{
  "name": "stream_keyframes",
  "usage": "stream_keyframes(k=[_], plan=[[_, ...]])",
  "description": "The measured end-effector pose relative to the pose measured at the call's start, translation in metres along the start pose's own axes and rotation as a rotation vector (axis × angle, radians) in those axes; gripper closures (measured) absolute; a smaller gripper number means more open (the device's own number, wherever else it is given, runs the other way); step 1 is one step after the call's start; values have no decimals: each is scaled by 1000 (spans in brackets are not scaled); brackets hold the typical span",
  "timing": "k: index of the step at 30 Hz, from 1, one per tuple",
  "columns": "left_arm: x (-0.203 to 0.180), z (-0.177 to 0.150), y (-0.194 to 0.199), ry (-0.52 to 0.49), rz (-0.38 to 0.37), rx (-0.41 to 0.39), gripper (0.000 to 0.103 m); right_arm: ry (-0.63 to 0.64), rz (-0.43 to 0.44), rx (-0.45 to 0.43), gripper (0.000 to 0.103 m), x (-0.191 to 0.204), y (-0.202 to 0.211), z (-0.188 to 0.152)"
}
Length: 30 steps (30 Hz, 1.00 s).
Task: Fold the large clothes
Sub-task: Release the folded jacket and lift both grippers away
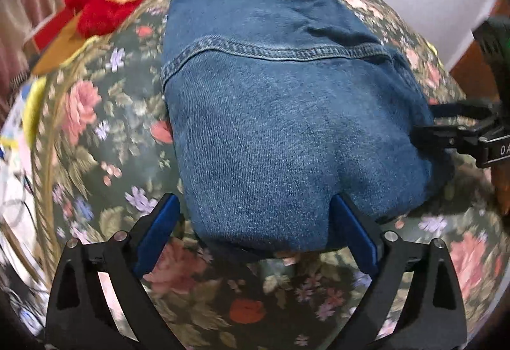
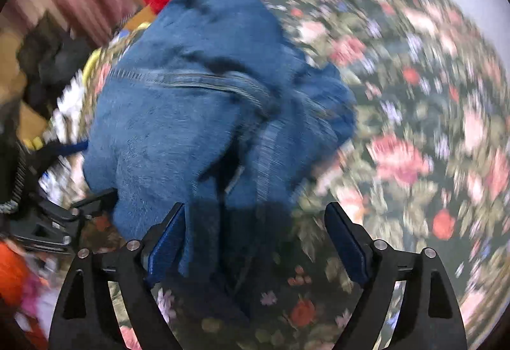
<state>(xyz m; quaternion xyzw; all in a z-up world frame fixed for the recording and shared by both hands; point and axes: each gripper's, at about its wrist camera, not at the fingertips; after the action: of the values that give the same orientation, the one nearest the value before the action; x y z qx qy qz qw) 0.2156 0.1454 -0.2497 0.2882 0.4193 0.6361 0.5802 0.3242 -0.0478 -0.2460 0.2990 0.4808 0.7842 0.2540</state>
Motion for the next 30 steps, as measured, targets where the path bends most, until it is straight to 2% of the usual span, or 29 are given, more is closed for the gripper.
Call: stream_keyframes(k=[1,3,7,10,14,19,22,24,27,28,30], plan=[[-1,2,1,5,-1,4,6,-15,2,-5,16,-6,4,-2],[-6,6,7,-41,23,-11,6,8,-97,-25,14,-13,13,-6],[-10,27,31,-127,134,-113,6,16,-205,-36,14,-27,30,-9],[0,55,44,-124,164,-173,6,-16,-148,-94,14,-33,51,-1],[24,102,41,-64,158,-210,6,-101,-28,-204,14,-36,69,29],[44,153,-4,-31,182,-173,6,-76,-28,-253,14,-15,50,81],[45,176,-40,-35,180,-130,6,-26,-30,-227,14,-2,25,99],[45,184,-57,-33,182,-101,6,11,-64,-196,14,2,4,104],[43,191,-81,-36,164,-64,6,38,-173,-148,14,-6,-31,100],[42,192,-86,-31,167,-50,6,30,-180,-143,14,-11,-38,97],[42,191,-85,-30,170,-52,6,-35,-116,-131,14,-25,-42,92]])
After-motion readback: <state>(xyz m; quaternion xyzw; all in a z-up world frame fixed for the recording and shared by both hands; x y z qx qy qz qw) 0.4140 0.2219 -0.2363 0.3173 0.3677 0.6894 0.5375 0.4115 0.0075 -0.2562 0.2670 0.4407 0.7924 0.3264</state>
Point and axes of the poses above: each gripper's, at about its wrist camera, not at the fingertips, and y roughly against the way its jaws point, x to its left, z to its top, and after that the axes turned 3 degrees about z, right-handed
